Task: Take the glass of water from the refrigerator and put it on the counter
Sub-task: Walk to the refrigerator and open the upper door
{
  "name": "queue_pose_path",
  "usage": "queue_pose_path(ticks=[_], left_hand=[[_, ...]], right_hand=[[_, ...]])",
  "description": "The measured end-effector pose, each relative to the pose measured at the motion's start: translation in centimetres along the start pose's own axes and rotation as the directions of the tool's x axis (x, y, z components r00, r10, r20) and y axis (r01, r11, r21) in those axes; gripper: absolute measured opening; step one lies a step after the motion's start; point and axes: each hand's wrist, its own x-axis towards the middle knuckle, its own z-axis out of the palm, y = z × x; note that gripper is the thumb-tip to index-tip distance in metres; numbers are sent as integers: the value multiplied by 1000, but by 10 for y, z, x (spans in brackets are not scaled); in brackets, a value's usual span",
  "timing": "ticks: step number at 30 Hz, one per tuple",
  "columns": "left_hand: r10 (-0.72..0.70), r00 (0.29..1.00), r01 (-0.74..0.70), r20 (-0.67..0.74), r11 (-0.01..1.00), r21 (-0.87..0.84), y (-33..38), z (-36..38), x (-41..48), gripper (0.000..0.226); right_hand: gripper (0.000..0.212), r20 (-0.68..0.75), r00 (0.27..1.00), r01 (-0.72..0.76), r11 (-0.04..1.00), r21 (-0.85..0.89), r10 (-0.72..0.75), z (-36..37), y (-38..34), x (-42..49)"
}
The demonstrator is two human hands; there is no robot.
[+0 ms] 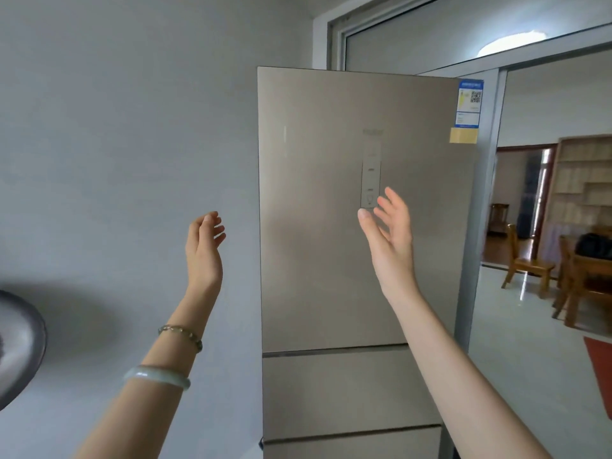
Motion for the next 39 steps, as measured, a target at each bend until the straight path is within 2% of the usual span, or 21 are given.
queue_pose_path(ticks=[4, 8, 11, 13, 20, 26, 33, 39], left_hand=[[-103, 989, 93, 104, 991, 94, -52, 17, 39, 39], [-232, 943, 192, 240, 965, 177, -95, 37, 61, 57], [-216, 932, 153, 291, 962, 226, -117, 53, 71, 48], [-216, 927, 138, 306, 956, 258, -128, 61, 77, 46], [-171, 945, 107, 277, 967, 233, -147, 74, 89, 24], [-211, 953, 160, 219, 961, 227, -148, 69, 89, 25], [-157, 959, 124, 236, 981, 150, -124, 50, 40, 43], [-60, 963, 44, 262, 997, 66, -79, 48, -21, 25]], right_hand=[[58, -16, 999, 28, 997, -71, -30, 16, 26, 21], [62, 5, 997, 82, 973, -218, -83, 27, 43, 38], [68, 118, 963, 269, 888, -374, -242, 35, 55, 46], [70, 188, 949, 313, 847, -431, -255, 40, 64, 49], [73, 221, 966, 235, 806, -543, -133, 45, 97, 56], [70, 206, 977, 163, 816, -555, -55, 45, 109, 49], [68, 178, 984, 88, 848, -523, 7, 36, 96, 24], [69, 226, 974, 81, 882, -464, 30, 29, 59, -10]])
